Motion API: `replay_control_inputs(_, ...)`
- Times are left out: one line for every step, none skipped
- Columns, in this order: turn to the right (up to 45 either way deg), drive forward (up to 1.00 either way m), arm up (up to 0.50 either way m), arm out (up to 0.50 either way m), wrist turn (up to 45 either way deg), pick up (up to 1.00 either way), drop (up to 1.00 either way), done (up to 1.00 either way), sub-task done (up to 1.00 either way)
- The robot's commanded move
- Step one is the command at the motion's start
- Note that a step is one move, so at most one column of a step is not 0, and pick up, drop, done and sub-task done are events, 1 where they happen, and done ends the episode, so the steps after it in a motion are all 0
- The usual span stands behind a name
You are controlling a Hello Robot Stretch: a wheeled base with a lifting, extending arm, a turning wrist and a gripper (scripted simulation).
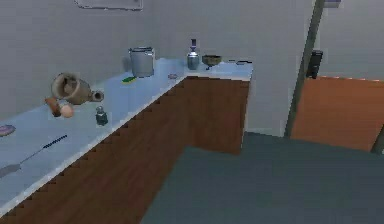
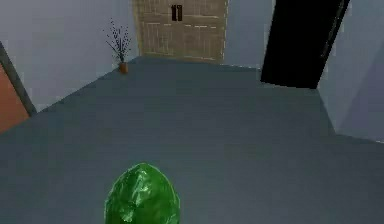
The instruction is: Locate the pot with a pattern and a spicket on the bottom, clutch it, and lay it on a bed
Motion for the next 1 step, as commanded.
replay_control_inputs(-45.0,0.0,0.0,0.0,0.0,0.0,0.0,0.0,0.0)
